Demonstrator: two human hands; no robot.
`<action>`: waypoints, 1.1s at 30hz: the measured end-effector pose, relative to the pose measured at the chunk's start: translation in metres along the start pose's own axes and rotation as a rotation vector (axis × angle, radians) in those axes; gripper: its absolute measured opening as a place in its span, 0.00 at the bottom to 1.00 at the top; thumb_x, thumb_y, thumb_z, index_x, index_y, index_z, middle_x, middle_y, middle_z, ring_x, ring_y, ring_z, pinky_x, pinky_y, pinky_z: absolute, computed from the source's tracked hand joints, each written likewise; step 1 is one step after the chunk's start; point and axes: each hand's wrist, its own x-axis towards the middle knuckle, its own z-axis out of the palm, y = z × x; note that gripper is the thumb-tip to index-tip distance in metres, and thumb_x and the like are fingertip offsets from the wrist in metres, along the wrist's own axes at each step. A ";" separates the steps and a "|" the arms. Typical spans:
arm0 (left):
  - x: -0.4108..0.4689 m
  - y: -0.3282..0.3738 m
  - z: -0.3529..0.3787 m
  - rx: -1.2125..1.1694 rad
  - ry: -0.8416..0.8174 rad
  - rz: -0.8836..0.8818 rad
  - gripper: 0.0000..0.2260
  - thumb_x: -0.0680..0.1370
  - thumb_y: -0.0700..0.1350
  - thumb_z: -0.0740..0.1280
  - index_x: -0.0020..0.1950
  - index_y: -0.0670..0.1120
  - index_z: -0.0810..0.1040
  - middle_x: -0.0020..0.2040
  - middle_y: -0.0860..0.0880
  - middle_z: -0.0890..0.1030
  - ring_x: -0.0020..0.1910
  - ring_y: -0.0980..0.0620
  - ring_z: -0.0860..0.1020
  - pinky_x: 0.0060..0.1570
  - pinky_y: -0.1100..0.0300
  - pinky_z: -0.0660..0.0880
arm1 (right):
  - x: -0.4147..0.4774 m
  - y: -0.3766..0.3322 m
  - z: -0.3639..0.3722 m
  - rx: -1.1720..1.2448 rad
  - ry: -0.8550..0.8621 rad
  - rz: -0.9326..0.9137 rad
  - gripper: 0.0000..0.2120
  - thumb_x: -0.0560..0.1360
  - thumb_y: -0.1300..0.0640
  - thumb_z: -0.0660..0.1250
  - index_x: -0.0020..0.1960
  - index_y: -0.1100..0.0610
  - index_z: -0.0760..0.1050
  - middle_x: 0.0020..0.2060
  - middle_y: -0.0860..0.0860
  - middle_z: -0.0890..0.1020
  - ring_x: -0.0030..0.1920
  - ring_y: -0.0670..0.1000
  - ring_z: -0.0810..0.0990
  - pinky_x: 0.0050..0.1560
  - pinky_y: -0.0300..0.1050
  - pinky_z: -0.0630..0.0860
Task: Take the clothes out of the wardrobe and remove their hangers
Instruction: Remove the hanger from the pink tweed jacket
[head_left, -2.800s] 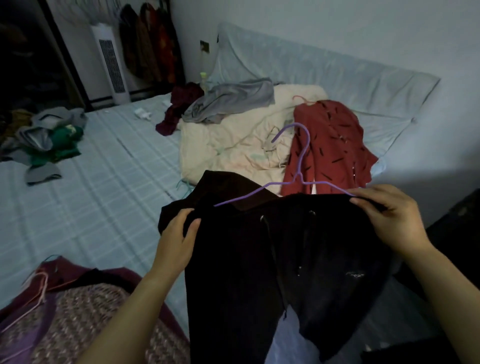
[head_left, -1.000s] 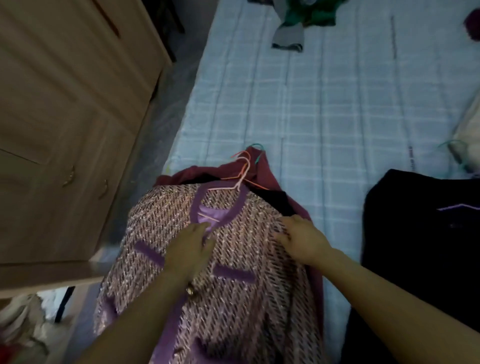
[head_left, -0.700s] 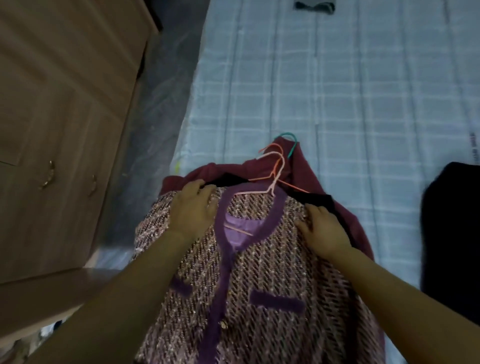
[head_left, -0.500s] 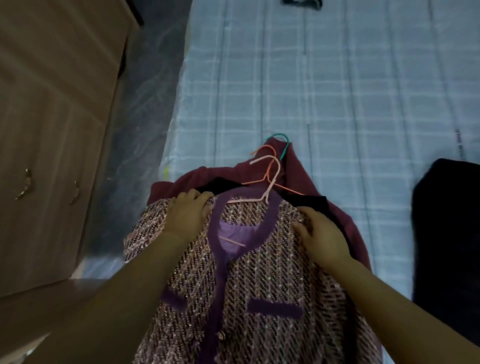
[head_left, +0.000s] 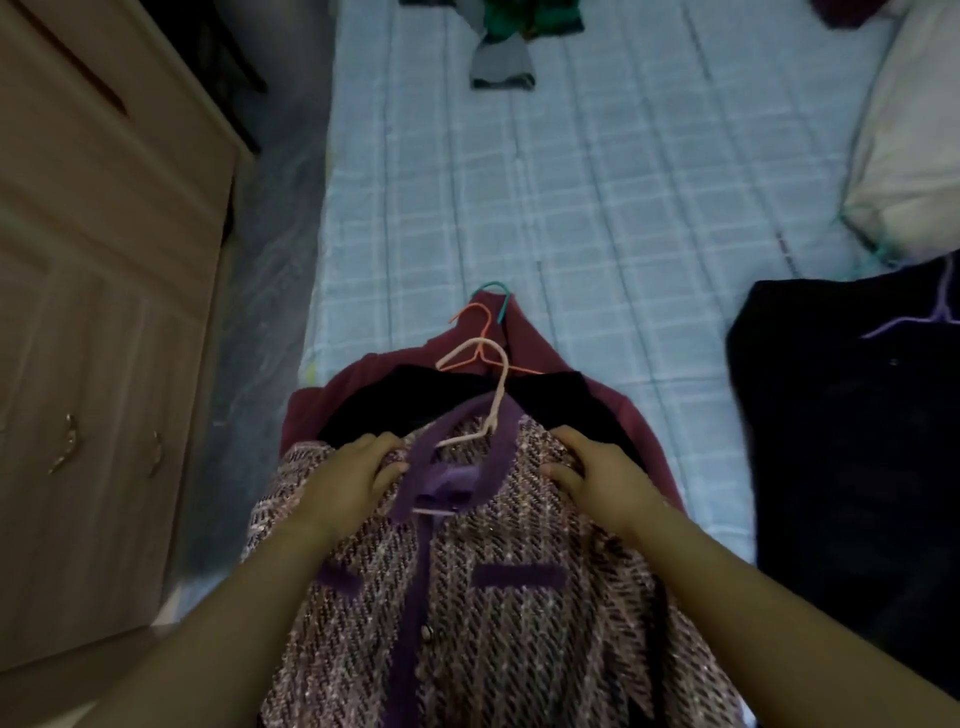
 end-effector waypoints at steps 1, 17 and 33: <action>-0.012 0.010 -0.010 -0.019 0.057 0.030 0.07 0.78 0.50 0.63 0.55 0.51 0.74 0.47 0.51 0.76 0.45 0.50 0.76 0.42 0.54 0.70 | -0.018 -0.005 -0.007 0.015 0.037 -0.031 0.16 0.76 0.44 0.62 0.64 0.40 0.67 0.50 0.45 0.81 0.49 0.49 0.79 0.47 0.50 0.76; -0.270 0.298 -0.046 0.068 0.541 0.483 0.13 0.74 0.58 0.58 0.48 0.53 0.78 0.44 0.58 0.79 0.41 0.56 0.77 0.37 0.55 0.71 | -0.406 0.009 -0.065 -0.021 0.686 -0.310 0.20 0.76 0.44 0.62 0.68 0.40 0.66 0.48 0.46 0.77 0.47 0.45 0.76 0.44 0.43 0.74; -0.325 0.563 0.070 -0.194 0.345 0.847 0.11 0.74 0.62 0.63 0.47 0.57 0.75 0.41 0.62 0.77 0.36 0.63 0.75 0.34 0.64 0.71 | -0.651 0.135 -0.151 0.015 1.247 0.022 0.13 0.71 0.52 0.72 0.55 0.47 0.76 0.50 0.42 0.80 0.49 0.44 0.78 0.49 0.46 0.76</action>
